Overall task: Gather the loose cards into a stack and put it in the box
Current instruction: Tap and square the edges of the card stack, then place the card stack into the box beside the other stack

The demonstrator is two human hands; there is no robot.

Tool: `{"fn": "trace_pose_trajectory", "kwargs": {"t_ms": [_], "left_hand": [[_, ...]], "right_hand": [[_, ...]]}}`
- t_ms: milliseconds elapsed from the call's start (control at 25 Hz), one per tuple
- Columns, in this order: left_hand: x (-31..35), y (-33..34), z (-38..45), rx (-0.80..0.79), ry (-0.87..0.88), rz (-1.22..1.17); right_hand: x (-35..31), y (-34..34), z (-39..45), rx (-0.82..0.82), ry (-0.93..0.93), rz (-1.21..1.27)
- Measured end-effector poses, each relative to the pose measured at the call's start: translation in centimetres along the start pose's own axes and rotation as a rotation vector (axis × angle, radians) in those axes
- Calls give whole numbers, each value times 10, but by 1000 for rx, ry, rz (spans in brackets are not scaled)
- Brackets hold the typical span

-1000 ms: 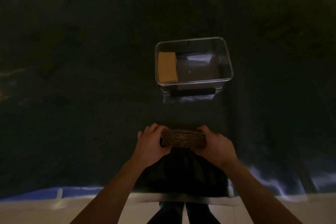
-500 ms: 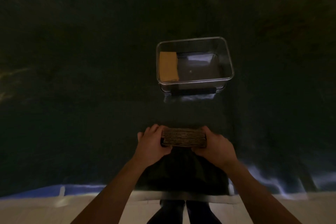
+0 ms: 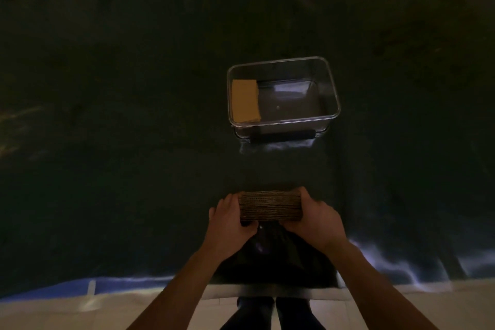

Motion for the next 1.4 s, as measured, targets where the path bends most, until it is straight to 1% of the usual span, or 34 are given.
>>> {"fn": "trace_pose_trajectory", "kwargs": {"t_ms": [120, 280, 480, 560, 640, 720, 800, 840, 920, 960, 1040, 1160, 1280, 1400], "left_hand": [[0, -2, 2, -8, 55, 49], [0, -7, 2, 27, 79, 36], [-2, -11, -1, 29, 75, -89], [1, -17, 1, 20, 96, -191], [2, -27, 7, -14, 46, -403], [8, -37, 13, -95, -94, -785], [23, -45, 18, -133, -241, -1114], [32, -48, 19, -141, -319, -1236], [50, -58, 23, -117, -422, -1366], [59, -64, 25, -90, -439, -1379], [73, -81, 26, -39, -458, -1333], [89, -108, 27, 1, -467, -1203], [104, -127, 26, -80, -481, -1165], [119, -136, 24, -195, -448, -1078]], "right_hand": [[1, 1, -3, 7, 13, 43], [3, 1, -3, 3, 24, 86], [3, 3, -7, -10, 45, 82], [2, -2, -6, -42, 70, 130], [-1, -9, -4, -74, 139, 282], [-11, -14, -3, -125, 269, 573], [-29, -9, -7, -216, 432, 844], [-39, -6, -11, -259, 504, 922], [-59, -7, -17, -292, 606, 1035], [-68, -10, -18, -292, 644, 1079], [-81, -18, -21, -296, 701, 1125], [-99, -40, -27, -321, 702, 1133], [-110, -67, -31, -373, 636, 1137], [-103, -101, -25, -321, 578, 1262]]}}
Point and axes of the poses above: each hand's wrist, its own z-axis towards the middle knuckle, its own y-axis out of the palm, x = y × z, the point moved 8 cm from there along z, towards the middle knuckle, and after that the axes turned 6 degrees about x, right-handed, at the moved point
